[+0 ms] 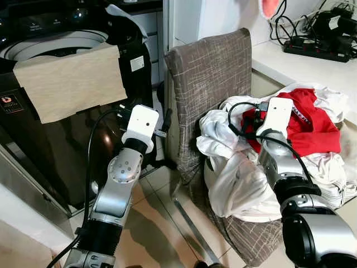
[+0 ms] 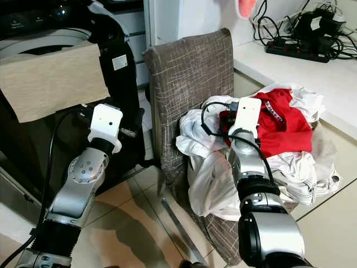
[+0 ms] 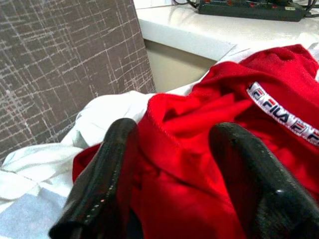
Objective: Clothes washing
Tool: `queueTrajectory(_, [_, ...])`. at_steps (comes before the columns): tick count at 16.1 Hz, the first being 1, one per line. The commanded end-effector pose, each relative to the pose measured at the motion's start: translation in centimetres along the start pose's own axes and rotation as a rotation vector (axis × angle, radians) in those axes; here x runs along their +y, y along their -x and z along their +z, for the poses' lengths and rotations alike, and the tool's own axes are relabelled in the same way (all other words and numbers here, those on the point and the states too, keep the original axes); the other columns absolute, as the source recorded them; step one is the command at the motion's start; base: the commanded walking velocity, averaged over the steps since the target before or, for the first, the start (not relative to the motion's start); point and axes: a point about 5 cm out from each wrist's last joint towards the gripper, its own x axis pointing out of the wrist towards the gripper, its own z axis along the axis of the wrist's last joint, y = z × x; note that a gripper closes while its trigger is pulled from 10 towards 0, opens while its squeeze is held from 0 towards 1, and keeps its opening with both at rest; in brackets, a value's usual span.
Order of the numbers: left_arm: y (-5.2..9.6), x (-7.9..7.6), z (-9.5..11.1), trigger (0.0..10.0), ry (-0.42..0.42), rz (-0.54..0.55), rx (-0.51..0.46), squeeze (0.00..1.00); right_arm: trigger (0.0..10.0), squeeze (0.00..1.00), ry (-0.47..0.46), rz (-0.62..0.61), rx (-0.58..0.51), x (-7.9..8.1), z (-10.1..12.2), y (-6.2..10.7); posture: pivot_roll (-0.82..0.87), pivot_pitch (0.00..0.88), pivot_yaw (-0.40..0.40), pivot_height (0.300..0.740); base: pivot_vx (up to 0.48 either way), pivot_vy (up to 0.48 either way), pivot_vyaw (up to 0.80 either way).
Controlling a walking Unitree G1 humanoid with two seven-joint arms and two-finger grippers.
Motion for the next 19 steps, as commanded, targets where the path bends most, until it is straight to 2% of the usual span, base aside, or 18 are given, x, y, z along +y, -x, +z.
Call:
queueTrajectory(1, [-0.2, -0.1, 0.3, 10.0, -0.004, -0.012, -0.011, 0.00, 10.0, 1.00, -0.010, -0.018, -0.015, -0.5, 0.6, -0.3, 0.03, 0.000, -0.011, 0.740, 0.000, 0.000, 0.00])
queueTrajectory(6, [-0.2, -0.3, 0.3, 10.0, -0.006, -0.024, -0.012, 0.00, 10.0, 1.00, 0.026, -0.047, -0.053, -1.2, 1.2, -0.6, 0.03, 0.002, -0.008, 0.740, 0.000, 0.000, 0.00])
queueTrajectory(13, [0.0, -0.5, 0.3, 10.0, -0.014, -0.030, -0.015, 0.00, 10.0, 1.00, -0.017, -0.065, -0.062, -1.7, 1.9, -0.9, 0.03, 0.003, -0.013, 0.740, 0.000, 0.000, 0.00])
queueTrajectory(15, [-0.1, -0.6, 0.4, 10.0, -0.013, -0.034, -0.019, 0.00, 10.0, 1.00, -0.119, -0.074, -0.037, -1.9, 2.5, -1.3, 0.03, 0.000, -0.016, 0.740, 0.000, 0.000, 0.00])
queueTrajectory(17, [-0.2, -0.6, 0.4, 10.0, -0.013, -0.037, -0.021, 0.00, 10.0, 1.00, -0.123, -0.077, -0.061, -2.1, 3.5, -1.6, 0.03, 0.000, -0.014, 0.740, 0.000, 0.000, 0.00])
queueTrajectory(19, [-0.2, -0.7, 0.5, 10.0, -0.014, -0.042, -0.022, 0.00, 10.0, 1.00, -0.209, -0.110, -0.031, -3.1, 4.7, -2.2, 0.03, 0.000, -0.010, 0.740, 0.000, 0.000, 0.00])
